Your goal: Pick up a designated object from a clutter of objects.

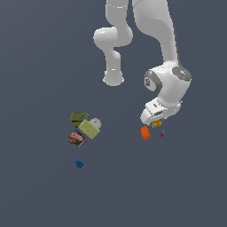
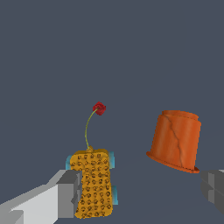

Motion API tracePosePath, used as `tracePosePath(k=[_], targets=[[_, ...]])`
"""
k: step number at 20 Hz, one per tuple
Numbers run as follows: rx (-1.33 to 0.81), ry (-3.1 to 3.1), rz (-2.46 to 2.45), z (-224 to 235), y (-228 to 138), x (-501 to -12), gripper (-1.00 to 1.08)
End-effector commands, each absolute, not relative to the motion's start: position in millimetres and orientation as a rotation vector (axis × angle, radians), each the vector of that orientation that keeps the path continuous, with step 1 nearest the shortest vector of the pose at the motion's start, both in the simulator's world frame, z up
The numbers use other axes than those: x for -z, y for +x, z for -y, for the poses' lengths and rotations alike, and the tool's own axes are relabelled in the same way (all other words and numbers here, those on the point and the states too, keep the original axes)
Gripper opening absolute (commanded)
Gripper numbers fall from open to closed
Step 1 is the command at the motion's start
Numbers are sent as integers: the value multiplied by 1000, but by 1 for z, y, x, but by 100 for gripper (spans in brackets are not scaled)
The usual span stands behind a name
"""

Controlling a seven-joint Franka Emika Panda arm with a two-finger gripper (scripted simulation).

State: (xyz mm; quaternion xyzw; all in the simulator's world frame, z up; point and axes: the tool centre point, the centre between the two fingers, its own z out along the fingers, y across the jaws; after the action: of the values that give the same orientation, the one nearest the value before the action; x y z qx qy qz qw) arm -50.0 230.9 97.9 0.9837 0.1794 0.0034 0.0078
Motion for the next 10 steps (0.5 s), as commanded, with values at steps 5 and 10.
tracePosePath(k=[5, 10], targets=[[-2, 3067, -667, -264, -76, -70, 100], [1, 3066, -680, -268, -80, -67, 100]])
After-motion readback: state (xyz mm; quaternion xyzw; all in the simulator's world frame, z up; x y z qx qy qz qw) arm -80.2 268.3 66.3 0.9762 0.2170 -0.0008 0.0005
